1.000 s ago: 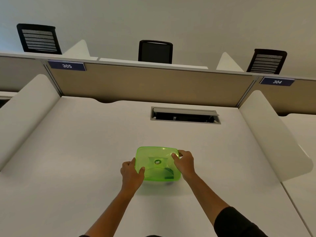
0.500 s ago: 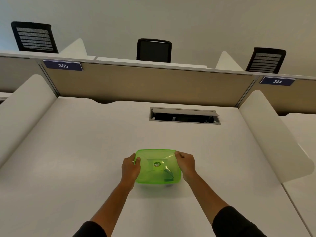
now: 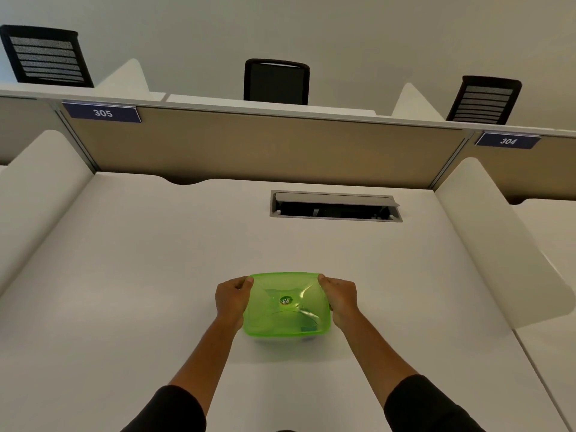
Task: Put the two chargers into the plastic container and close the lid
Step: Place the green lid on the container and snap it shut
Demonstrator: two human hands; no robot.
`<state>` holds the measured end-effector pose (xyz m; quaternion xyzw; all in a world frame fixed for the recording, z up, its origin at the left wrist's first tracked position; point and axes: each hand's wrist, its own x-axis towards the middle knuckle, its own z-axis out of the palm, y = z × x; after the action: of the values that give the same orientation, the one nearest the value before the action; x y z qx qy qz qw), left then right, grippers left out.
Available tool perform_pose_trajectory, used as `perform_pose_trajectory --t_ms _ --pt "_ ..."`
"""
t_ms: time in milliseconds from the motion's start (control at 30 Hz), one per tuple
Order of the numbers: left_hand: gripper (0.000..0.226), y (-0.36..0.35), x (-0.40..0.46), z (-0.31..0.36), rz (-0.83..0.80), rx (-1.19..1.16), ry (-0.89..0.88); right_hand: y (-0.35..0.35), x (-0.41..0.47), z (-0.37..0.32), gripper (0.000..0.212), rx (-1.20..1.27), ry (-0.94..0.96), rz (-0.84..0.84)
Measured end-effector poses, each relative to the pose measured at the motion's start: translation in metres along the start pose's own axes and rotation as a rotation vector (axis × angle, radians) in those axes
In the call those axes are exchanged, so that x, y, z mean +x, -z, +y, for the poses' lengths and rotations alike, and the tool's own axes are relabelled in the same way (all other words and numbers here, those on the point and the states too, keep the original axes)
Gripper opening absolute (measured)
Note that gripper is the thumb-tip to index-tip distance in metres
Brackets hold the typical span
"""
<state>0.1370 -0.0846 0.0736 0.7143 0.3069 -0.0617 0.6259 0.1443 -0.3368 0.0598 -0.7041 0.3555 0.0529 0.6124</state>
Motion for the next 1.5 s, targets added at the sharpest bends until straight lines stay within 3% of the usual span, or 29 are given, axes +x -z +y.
perform_pose_trajectory --t_ms 167,267,367,500,667,833,1033,1500 --pt "0.004 -0.001 0.008 -0.005 0.005 -0.053 0.025 0.002 0.004 -0.001 0.018 0.015 -0.040 -0.027" --pt "0.015 -0.003 0.013 -0.008 0.002 -0.049 0.019 0.004 -0.002 -0.008 0.023 0.035 -0.037 -0.035" --pt "0.003 0.001 0.010 -0.011 -0.012 -0.064 -0.011 0.008 -0.012 -0.012 0.021 0.046 -0.045 -0.057" --pt "0.038 0.017 -0.009 -0.027 -0.042 -0.031 0.006 0.026 -0.034 0.000 0.021 0.034 -0.052 -0.136" --pt "0.029 0.040 -0.057 -0.052 -0.111 -0.074 0.041 0.058 -0.059 0.030 0.030 0.014 -0.092 -0.266" --pt "0.035 0.039 -0.077 -0.062 -0.135 -0.207 0.129 0.068 -0.061 0.040 0.047 0.136 -0.178 -0.351" --pt "0.035 0.035 -0.076 -0.057 -0.072 -0.428 0.280 0.060 -0.061 0.034 0.031 0.209 -0.252 -0.308" --pt "0.040 0.034 -0.071 -0.053 -0.069 -0.472 0.354 0.053 -0.058 0.030 0.011 0.324 -0.429 -0.318"
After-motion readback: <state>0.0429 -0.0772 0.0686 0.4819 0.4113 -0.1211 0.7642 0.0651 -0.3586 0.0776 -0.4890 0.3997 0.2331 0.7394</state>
